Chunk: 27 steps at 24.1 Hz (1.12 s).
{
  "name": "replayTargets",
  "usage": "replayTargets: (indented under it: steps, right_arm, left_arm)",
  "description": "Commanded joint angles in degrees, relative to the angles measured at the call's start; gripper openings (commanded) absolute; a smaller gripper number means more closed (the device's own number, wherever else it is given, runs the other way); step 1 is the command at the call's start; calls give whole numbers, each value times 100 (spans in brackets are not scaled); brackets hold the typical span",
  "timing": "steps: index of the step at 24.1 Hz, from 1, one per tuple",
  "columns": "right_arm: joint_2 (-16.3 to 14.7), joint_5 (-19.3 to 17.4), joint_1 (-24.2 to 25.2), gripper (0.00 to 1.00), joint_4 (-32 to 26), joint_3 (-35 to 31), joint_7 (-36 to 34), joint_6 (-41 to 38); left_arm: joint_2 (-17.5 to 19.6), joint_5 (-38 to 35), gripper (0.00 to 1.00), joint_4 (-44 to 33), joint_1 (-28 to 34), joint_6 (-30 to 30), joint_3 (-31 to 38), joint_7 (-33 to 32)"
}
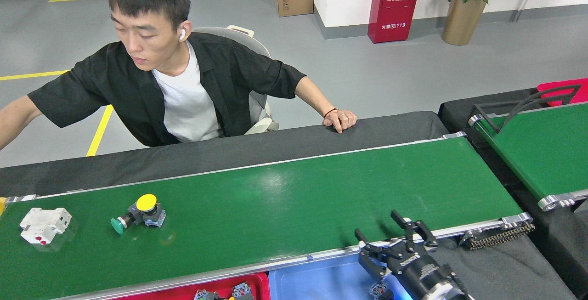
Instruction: Pick switch part from conveyor to tray
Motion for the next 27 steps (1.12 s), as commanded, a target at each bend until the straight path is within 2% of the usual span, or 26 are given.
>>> replayTargets:
  steps: [1,5,8,13,27]
  right_arm:
    - [7,-44,-7,100,-81,-303,-77,-43]
    - [7,-53,11,100,-81,-637,-95,-96]
    - [7,-53,11,100,-72,-646,-95,-96]
    - [-2,-53,11,100,-81,-655,-95,-96]
    - [25,-44,169,100,-54,-664,-42,-201]
  left_arm:
    - [-3,-10,100,-48,-64,180,-35,59]
    - [49,8,100,110,-644,136,-492,-310]
    - [41,-1,100,585,-1285,162,-896,-767]
    - [49,-54,100,1613,-2191,311,-1081,-802]
    - [102,-54,100,3274,-3359,610,-1090,-758]
